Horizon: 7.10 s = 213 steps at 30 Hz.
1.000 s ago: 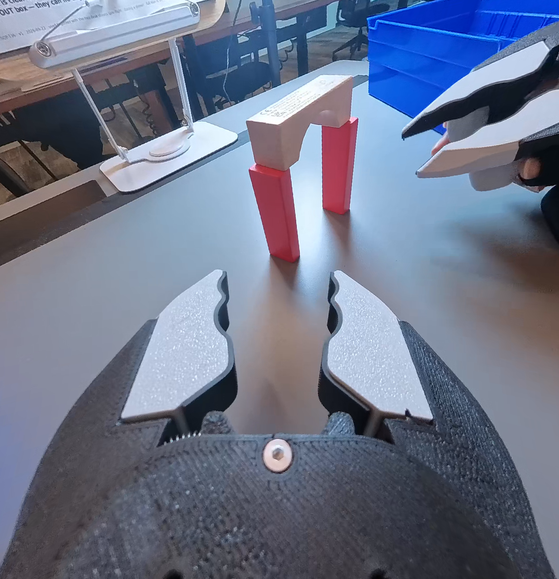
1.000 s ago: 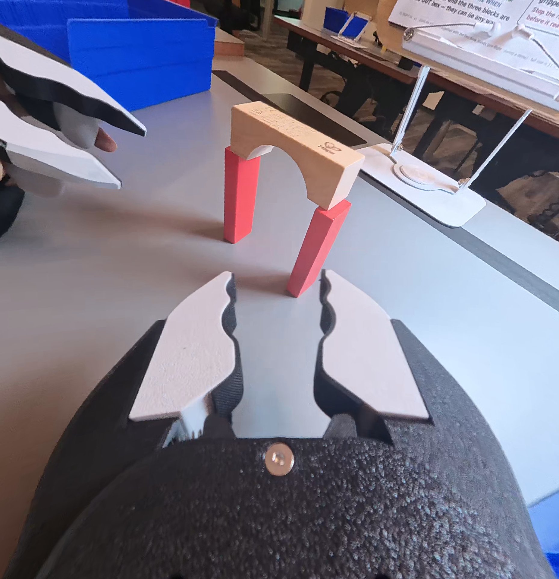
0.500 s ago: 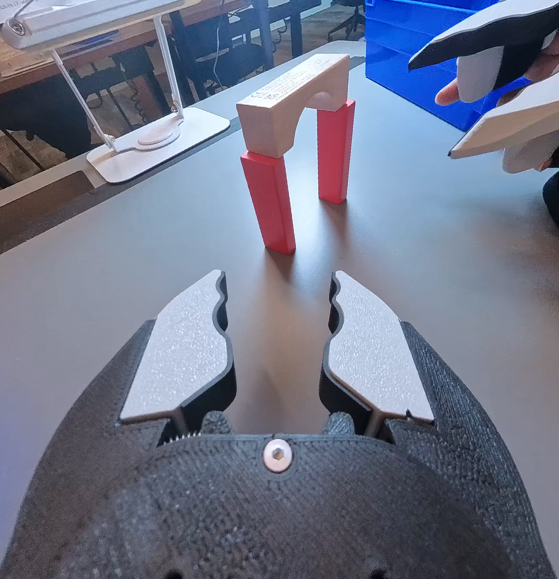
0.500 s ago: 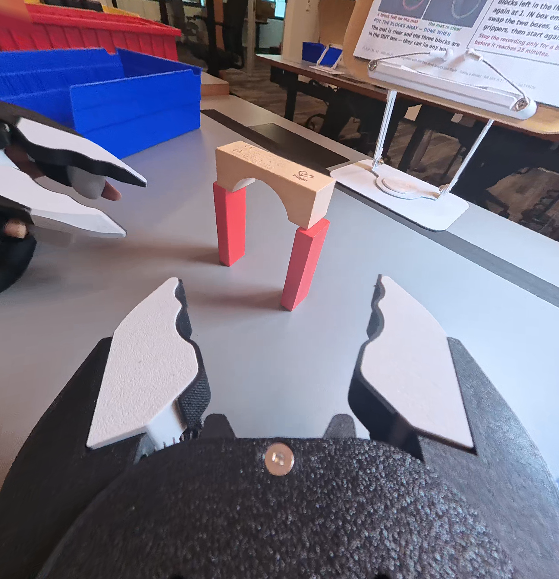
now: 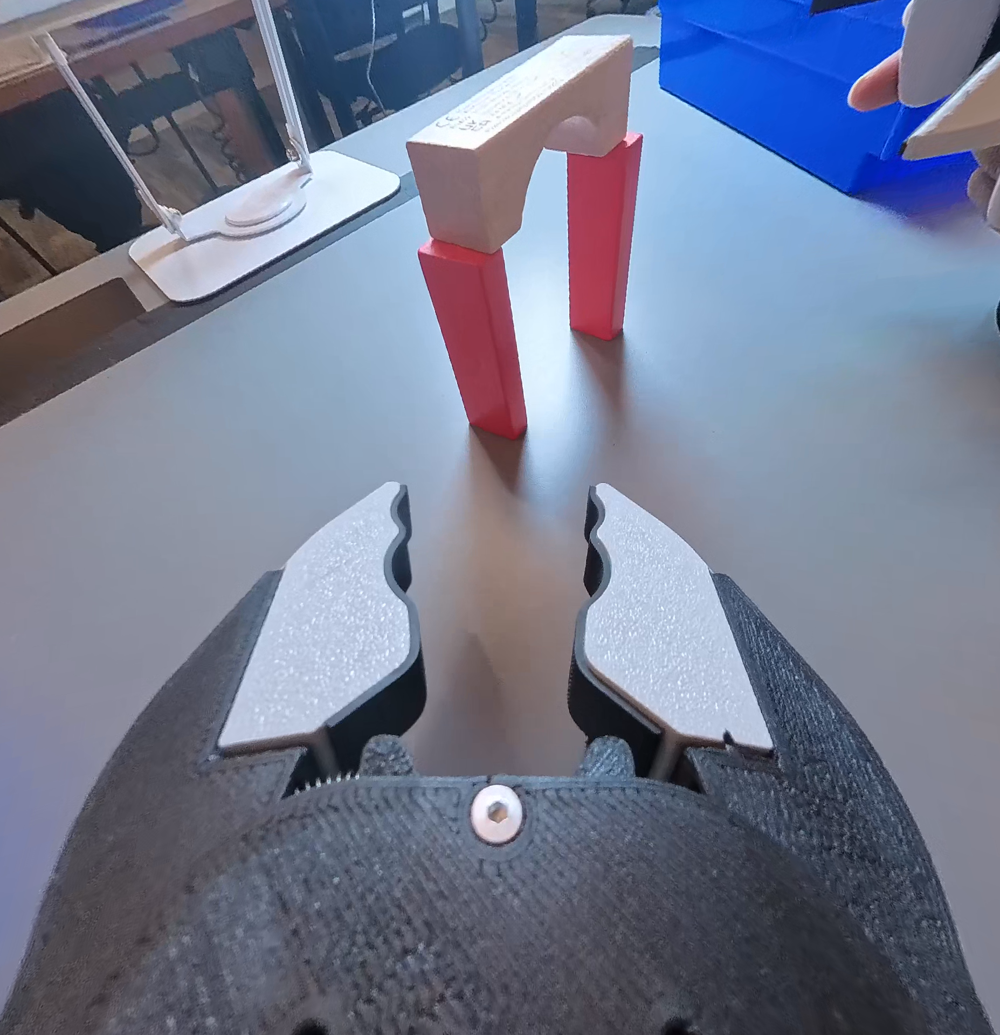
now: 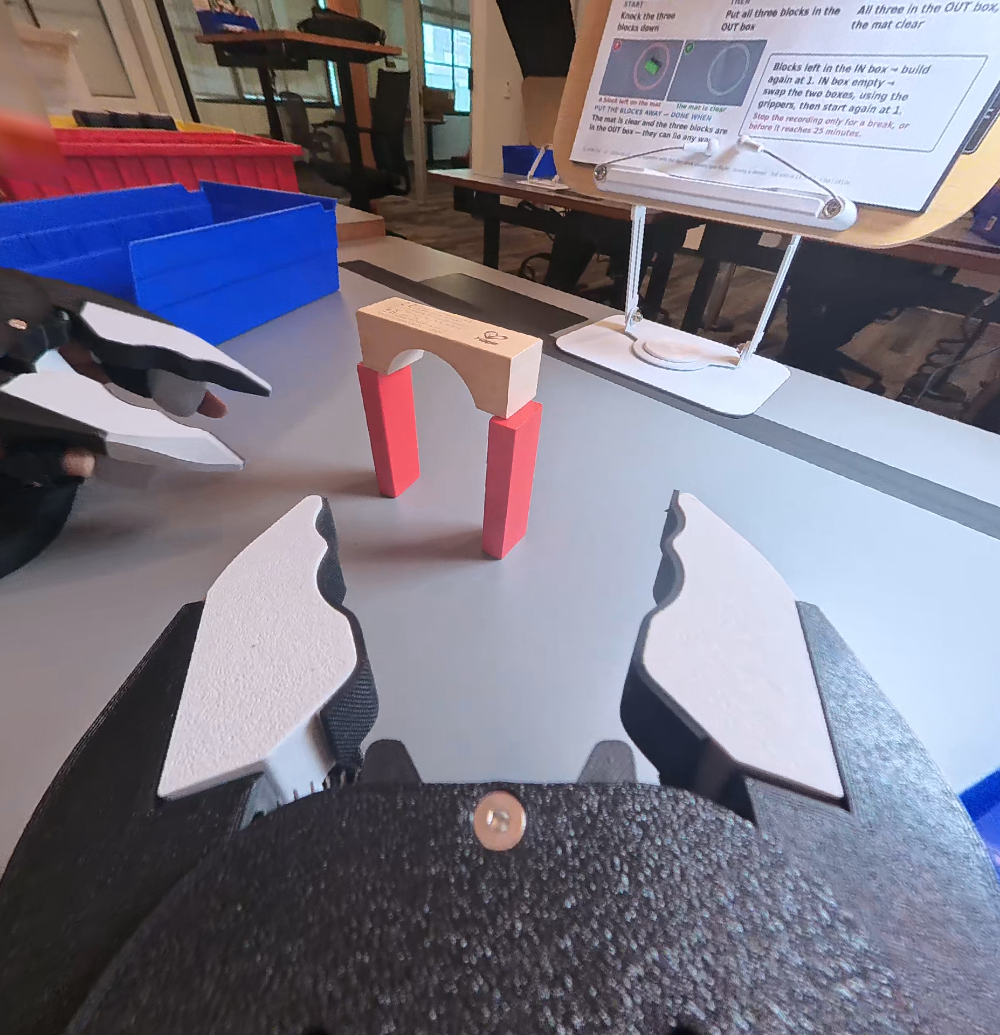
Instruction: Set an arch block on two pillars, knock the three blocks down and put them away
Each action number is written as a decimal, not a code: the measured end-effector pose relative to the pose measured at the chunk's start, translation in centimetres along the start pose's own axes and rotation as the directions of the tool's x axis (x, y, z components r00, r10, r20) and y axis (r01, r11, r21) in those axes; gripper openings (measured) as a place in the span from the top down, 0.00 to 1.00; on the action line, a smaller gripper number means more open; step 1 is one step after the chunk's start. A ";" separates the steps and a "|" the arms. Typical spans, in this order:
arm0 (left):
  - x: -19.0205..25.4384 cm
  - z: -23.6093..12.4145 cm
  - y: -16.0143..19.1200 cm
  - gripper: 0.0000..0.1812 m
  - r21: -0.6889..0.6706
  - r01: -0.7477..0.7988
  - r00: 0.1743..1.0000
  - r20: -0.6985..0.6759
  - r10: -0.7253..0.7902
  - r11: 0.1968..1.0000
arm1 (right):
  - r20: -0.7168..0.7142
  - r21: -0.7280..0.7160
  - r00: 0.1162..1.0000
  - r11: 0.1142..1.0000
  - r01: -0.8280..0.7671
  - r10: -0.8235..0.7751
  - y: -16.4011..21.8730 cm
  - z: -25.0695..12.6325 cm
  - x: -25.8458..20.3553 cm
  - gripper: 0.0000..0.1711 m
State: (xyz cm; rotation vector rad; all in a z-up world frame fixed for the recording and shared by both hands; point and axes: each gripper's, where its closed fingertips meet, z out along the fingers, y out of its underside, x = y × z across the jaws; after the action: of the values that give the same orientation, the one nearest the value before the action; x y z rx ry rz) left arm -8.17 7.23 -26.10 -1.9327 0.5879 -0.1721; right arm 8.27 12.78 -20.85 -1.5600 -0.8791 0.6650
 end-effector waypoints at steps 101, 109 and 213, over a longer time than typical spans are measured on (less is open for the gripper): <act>-2.3 -2.4 -3.7 0.71 0.218 0.107 0.994 -0.018 -0.106 0.970 | -0.184 -0.554 0.981 0.831 -0.046 -0.068 8.8 6.6 8.1 0.81; -2.3 -2.3 -3.6 0.72 0.215 0.108 0.994 -0.021 -0.106 0.971 | -0.388 0.040 0.921 0.999 -0.001 0.016 -6.9 -0.1 11.7 1.00; 0.9 -0.6 -1.2 0.75 0.074 0.003 0.997 -0.083 0.003 0.997 | 0.115 -0.528 0.991 0.849 0.002 0.070 6.1 7.4 -3.5 0.61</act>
State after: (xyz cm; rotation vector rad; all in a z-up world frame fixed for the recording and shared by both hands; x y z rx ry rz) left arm -7.26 6.70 -24.86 -1.8608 0.6277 -0.2717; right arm 1.33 13.71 -28.29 -2.0444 -1.2071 0.5808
